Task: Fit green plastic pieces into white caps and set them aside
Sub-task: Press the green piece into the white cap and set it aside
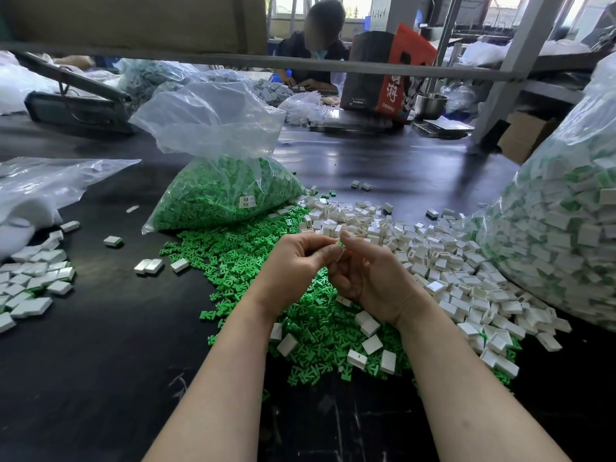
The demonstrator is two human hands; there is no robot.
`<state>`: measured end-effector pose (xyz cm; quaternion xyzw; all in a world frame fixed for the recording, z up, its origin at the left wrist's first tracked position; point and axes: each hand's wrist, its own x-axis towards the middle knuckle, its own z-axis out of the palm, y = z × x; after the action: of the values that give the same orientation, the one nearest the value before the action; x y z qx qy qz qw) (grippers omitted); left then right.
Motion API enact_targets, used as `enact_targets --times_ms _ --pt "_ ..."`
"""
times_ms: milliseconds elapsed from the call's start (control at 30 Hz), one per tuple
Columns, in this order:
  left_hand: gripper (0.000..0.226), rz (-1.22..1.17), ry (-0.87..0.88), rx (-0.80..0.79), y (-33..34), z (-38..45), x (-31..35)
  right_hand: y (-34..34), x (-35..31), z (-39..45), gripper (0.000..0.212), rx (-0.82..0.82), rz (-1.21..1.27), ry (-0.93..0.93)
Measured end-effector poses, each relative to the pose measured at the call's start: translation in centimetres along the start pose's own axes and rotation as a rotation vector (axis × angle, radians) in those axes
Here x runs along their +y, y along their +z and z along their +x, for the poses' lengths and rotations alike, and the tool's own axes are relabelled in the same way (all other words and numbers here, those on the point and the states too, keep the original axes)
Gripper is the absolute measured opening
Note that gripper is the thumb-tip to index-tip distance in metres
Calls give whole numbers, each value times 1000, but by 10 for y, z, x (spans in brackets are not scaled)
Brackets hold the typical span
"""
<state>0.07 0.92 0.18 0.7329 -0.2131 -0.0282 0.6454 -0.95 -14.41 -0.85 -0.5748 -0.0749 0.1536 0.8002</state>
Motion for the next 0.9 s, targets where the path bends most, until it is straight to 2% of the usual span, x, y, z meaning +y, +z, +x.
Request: enact_targets --times_ms 200,400,533,700,900 --pt "13 -91 -71 14 3 -2 6 0 1 0 33 3 15 -19" --pt "26 -114 -206 73 12 3 11 1 1 -1 31 -17 -43 -19" --pt "10 -159 -276 116 18 4 14 1 2 -1 40 4 -126 -17" --pt "11 -210 -291 142 21 6 9 3 3 -1 26 21 -118 -16" --pt "23 -226 -287 148 23 7 8 1 5 -1 30 30 -102 -22"
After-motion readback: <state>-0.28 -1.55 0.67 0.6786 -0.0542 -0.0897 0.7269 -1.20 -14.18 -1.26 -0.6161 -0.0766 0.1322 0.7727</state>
